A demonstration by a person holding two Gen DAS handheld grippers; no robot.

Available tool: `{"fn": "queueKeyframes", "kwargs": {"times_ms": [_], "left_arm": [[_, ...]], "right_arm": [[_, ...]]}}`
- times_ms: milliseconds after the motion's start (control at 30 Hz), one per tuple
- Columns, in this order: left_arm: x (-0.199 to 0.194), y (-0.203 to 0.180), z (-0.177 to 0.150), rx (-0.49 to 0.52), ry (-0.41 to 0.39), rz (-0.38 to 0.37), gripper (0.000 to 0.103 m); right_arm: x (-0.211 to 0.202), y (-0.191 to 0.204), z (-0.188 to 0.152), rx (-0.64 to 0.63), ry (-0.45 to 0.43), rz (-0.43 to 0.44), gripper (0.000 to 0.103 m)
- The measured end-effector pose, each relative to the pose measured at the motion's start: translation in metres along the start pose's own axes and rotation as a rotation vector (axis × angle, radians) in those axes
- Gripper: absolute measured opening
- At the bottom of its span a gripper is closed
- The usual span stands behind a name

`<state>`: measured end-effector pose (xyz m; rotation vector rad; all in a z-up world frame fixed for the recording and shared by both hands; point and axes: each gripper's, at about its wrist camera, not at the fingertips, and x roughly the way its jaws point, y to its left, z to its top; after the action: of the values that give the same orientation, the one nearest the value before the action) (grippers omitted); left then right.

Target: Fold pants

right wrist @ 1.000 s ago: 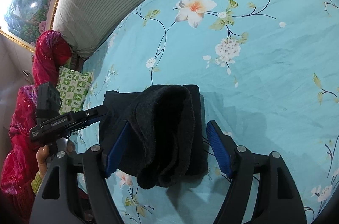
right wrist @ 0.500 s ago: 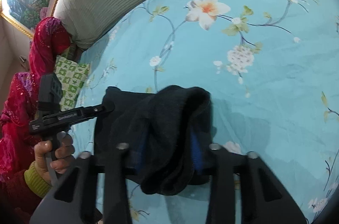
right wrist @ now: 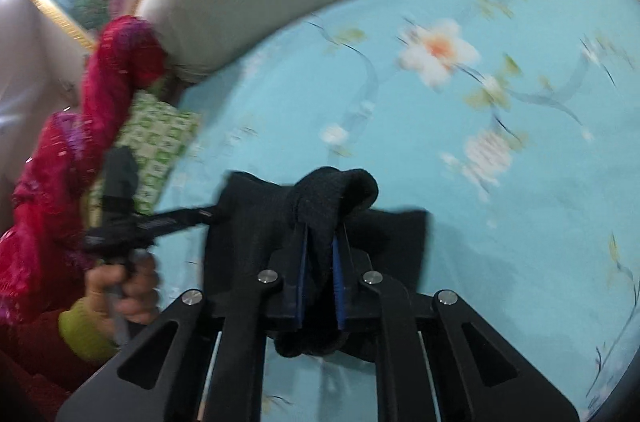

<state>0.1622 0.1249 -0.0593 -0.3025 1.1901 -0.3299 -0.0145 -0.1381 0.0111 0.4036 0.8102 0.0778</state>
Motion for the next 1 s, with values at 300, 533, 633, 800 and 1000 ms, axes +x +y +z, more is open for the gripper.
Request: {"fn": "queueKeyframes", "kwargs": {"times_ms": [300, 533, 633, 800, 1000], "left_arm": [[0.008, 0.004, 0.001, -0.031, 0.013, 0.062, 0.04], [-0.016, 0.002, -0.006, -0.07, -0.007, 0.073, 0.061], [-0.024, -0.003, -0.014, -0.071, -0.009, 0.063, 0.062], [-0.03, -0.009, -0.03, -0.045, 0.007, 0.057, 0.069], [-0.016, -0.003, -0.039, -0.016, 0.045, 0.121, 0.075]], "right_arm": [[0.019, -0.056, -0.03, 0.129, 0.091, -0.206, 0.012], [-0.012, -0.023, -0.011, 0.092, -0.035, -0.12, 0.064], [-0.015, -0.004, -0.007, 0.045, -0.085, -0.096, 0.079], [0.008, 0.001, -0.009, 0.033, -0.021, -0.082, 0.079], [0.035, -0.03, -0.028, 0.07, 0.086, -0.141, 0.068]]}}
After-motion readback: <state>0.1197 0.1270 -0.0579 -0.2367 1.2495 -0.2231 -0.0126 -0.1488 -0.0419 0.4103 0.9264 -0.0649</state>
